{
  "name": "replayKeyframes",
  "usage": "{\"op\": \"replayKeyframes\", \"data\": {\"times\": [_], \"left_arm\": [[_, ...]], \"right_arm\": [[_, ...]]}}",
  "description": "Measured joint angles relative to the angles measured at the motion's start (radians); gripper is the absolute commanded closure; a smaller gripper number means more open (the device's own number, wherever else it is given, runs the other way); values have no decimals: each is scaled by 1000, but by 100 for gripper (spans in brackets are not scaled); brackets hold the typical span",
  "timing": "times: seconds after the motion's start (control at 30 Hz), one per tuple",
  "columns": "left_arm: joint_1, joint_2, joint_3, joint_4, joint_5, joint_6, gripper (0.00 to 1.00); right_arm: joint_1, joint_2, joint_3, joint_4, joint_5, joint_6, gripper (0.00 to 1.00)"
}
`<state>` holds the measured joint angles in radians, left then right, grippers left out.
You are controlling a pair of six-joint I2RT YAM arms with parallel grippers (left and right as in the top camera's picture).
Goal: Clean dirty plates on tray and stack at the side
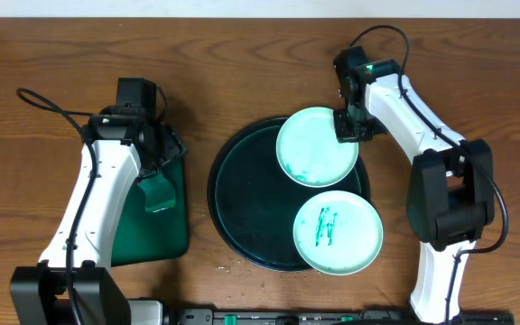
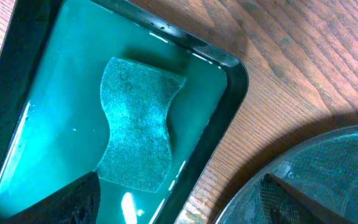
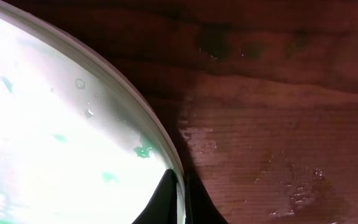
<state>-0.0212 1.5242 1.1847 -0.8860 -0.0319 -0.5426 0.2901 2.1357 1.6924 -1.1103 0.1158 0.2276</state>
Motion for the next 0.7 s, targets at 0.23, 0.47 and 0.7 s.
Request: {"op": "replayKeyframes", "data": {"times": [0.23,0.47,0.7], "left_arm": [[0,0,0,0,0,0,18],[0,0,0,0,0,0,18],[0,0,0,0,0,0,18]], "right_arm": [[3,-6,0,-5,3,0,98],[17,-53,0,-5,21,3,98],[18,-74,0,-7,38,3,98]]}}
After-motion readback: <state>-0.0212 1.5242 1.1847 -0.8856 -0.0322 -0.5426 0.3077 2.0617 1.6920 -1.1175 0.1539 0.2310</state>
